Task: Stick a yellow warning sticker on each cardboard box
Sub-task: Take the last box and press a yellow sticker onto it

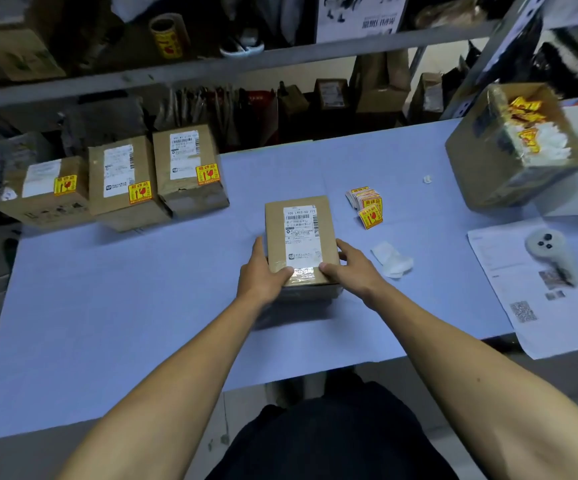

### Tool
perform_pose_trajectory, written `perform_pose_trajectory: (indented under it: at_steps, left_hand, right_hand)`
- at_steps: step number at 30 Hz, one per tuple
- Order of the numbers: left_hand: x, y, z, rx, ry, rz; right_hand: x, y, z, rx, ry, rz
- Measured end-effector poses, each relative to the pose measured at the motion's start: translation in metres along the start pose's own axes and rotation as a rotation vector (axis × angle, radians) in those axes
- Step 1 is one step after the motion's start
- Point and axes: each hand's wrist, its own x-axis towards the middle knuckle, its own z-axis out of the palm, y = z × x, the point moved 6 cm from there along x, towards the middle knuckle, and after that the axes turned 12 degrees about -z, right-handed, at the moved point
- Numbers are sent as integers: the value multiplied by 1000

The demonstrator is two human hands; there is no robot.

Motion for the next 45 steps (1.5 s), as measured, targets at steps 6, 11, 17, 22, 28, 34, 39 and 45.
perform_pose_trajectory:
  at_steps: [6,11,17,22,28,34,39,45]
  left_hand:
    - [8,16,23,0,8,-4]
    - [13,30,38,-5,35,-9]
    - [26,48,37,293,97,87]
    - [36,90,48,715,74,352]
    - [47,101,69,892,-10,373]
    - [54,92,73,859,-51,334]
    - [60,91,73,826,-50,331]
    - [61,87,74,810,-33,333]
  right_hand:
    - [14,14,-23,10,-13,-20]
    - [32,22,-41,-13,-48,-16]
    - [52,31,-62,-42,-58,-8]
    - [80,40,-98,-350,18,-85]
    - [111,62,-123,-611,8,-18]
    - [134,79,-126,-633,32,41]
    - [145,84,-128,-624,94,93]
    - [152,89,-130,-607,117,78]
